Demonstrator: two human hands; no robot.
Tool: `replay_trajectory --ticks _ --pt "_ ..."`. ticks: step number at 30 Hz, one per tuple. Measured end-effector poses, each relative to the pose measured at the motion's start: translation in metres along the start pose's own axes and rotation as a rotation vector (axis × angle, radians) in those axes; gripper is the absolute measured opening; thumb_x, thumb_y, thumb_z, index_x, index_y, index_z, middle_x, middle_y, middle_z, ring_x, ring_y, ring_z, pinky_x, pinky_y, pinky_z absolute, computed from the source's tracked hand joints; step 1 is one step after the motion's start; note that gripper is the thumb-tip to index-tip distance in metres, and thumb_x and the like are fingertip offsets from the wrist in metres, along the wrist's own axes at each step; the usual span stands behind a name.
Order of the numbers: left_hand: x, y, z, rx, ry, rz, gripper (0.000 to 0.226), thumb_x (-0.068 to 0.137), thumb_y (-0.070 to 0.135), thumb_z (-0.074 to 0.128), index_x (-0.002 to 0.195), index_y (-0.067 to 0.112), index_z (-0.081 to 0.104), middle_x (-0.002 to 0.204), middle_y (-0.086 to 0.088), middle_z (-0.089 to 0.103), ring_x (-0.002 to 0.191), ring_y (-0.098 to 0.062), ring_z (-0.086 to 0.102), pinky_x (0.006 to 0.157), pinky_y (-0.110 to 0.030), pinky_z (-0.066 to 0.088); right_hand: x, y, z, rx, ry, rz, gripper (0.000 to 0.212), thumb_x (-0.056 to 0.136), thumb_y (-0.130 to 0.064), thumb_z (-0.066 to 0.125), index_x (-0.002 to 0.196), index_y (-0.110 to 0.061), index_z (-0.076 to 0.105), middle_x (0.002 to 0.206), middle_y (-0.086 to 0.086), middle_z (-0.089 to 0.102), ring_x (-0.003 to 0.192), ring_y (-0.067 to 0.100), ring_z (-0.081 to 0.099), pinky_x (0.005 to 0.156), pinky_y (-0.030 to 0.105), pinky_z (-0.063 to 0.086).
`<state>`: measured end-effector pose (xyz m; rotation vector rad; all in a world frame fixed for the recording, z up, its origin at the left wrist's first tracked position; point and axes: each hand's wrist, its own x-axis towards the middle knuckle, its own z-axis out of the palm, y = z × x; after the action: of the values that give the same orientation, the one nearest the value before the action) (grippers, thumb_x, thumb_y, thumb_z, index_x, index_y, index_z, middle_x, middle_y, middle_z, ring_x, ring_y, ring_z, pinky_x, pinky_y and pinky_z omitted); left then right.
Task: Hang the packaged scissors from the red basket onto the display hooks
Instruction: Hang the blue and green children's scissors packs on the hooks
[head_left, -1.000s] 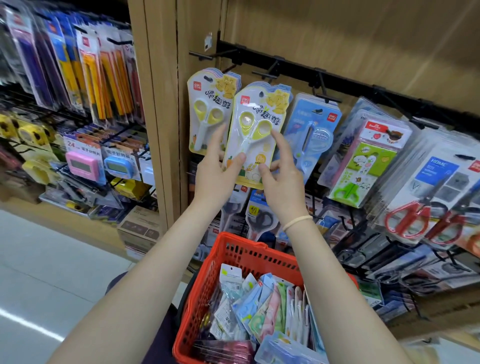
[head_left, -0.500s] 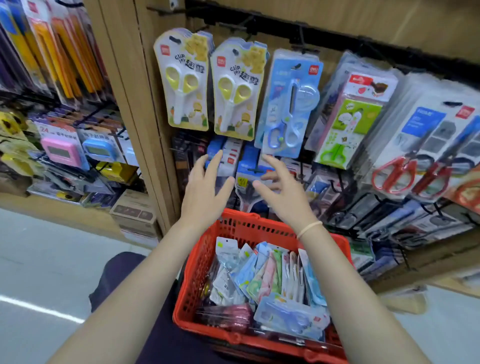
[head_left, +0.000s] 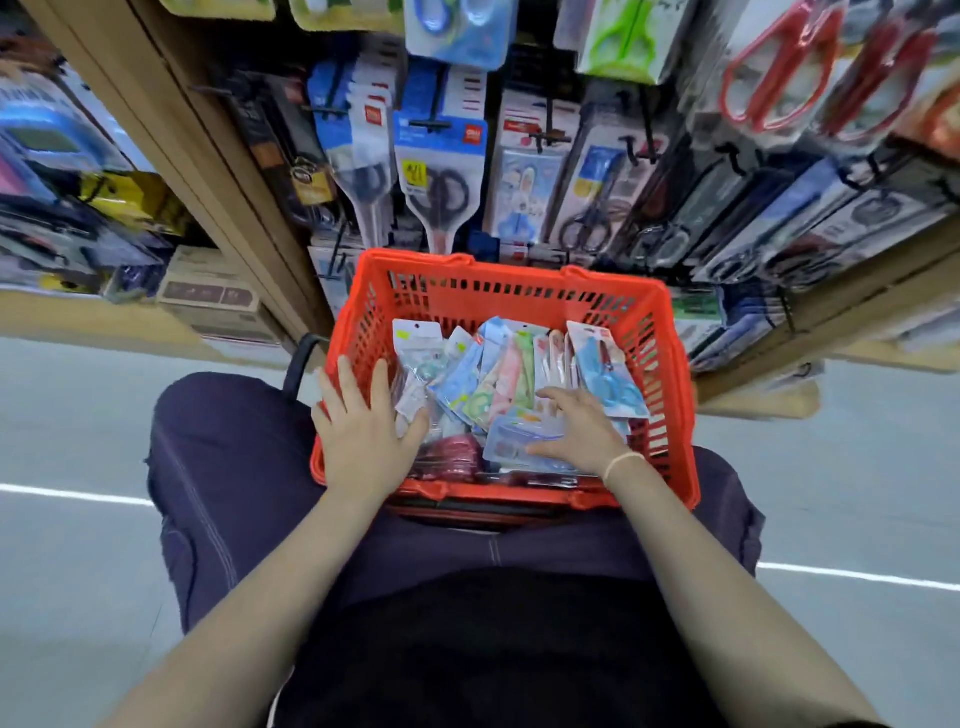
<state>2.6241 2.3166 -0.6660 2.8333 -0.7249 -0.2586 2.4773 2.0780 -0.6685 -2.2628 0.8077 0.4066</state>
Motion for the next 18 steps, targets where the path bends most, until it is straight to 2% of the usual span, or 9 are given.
replay_trajectory --ticks 2,5,8,10,12,14,16,18 --pt "-0.001 0.0 0.001 -0.001 0.006 0.001 0.081 0.09 0.063 0.04 0.146 0.006 0.05 0.152 -0.035 0.04 0.141 -0.06 0.031 0.098 -0.07 0.041 0.004 0.002 0.008 -0.068 0.045 0.017 0.076 0.075 -0.041 0.087 0.139 -0.016 0.054 0.128 0.012 0.048 0.124 0.027 0.044 0.111 0.036 0.035" --pt "0.0 -0.002 0.004 -0.004 0.026 0.012 0.081 0.091 0.064 0.038 0.148 0.007 0.048 0.153 -0.032 0.041 0.143 -0.059 0.027 0.101 -0.072 0.038 0.008 0.005 0.015 -0.187 -0.043 0.056 0.064 0.086 -0.037 0.078 0.141 -0.014 0.053 0.141 0.01 0.055 0.132 0.028 0.05 0.11 0.036 0.037" --pt "0.0 -0.002 0.005 0.008 0.04 0.009 0.082 0.091 0.065 0.037 0.148 0.007 0.048 0.154 -0.03 0.041 0.144 -0.059 0.025 0.102 -0.073 0.036 0.01 0.0 0.018 -0.129 -0.048 0.037 0.045 0.086 -0.025 0.077 0.125 -0.01 0.062 0.128 0.009 0.064 0.119 0.028 0.057 0.093 0.031 0.042" --pt "0.0 -0.001 0.005 0.0 0.047 0.01 0.082 0.09 0.065 0.038 0.148 0.007 0.048 0.154 -0.03 0.041 0.144 -0.059 0.025 0.102 -0.073 0.035 0.01 -0.008 0.02 -0.067 -0.026 -0.009 0.038 0.085 -0.02 0.077 0.119 -0.009 0.064 0.116 0.008 0.064 0.109 0.027 0.058 0.08 0.028 0.037" --pt "0.0 -0.001 0.005 -0.011 0.043 0.014 0.082 0.09 0.065 0.038 0.148 0.007 0.048 0.154 -0.029 0.041 0.145 -0.059 0.024 0.102 -0.074 0.034 0.009 -0.02 0.019 0.035 0.021 -0.034 0.032 0.085 -0.016 0.075 0.115 -0.009 0.064 0.104 0.002 0.06 0.096 0.021 0.054 0.074 0.026 0.032" --pt "0.001 -0.002 0.007 -0.022 0.041 0.017 0.084 0.089 0.067 0.038 0.148 0.007 0.047 0.154 -0.029 0.041 0.146 -0.058 0.023 0.102 -0.074 0.034 0.009 -0.03 0.014 0.188 0.091 -0.045 0.024 0.087 -0.015 0.073 0.108 -0.01 0.063 0.097 0.003 0.059 0.088 0.019 0.051 0.072 0.029 0.033" --pt "0.001 -0.003 0.008 -0.06 0.043 0.012 0.088 0.088 0.07 0.036 0.15 0.009 0.045 0.157 -0.027 0.038 0.148 -0.056 0.02 0.105 -0.073 0.031 0.006 -0.041 0.003 0.437 0.162 -0.06 0.017 0.091 -0.014 0.071 0.105 -0.011 0.062 0.099 0.005 0.064 0.088 0.02 0.056 0.074 0.032 0.041" --pt "0.002 -0.001 0.003 -0.141 0.052 -0.012 0.094 0.084 0.075 0.035 0.152 0.01 0.043 0.16 -0.024 0.034 0.152 -0.051 0.015 0.112 -0.07 0.024 0.003 -0.052 -0.007 0.699 0.196 -0.054 0.016 0.096 -0.015 0.067 0.111 -0.013 0.064 0.108 0.001 0.069 0.096 0.018 0.064 0.085 0.035 0.051"
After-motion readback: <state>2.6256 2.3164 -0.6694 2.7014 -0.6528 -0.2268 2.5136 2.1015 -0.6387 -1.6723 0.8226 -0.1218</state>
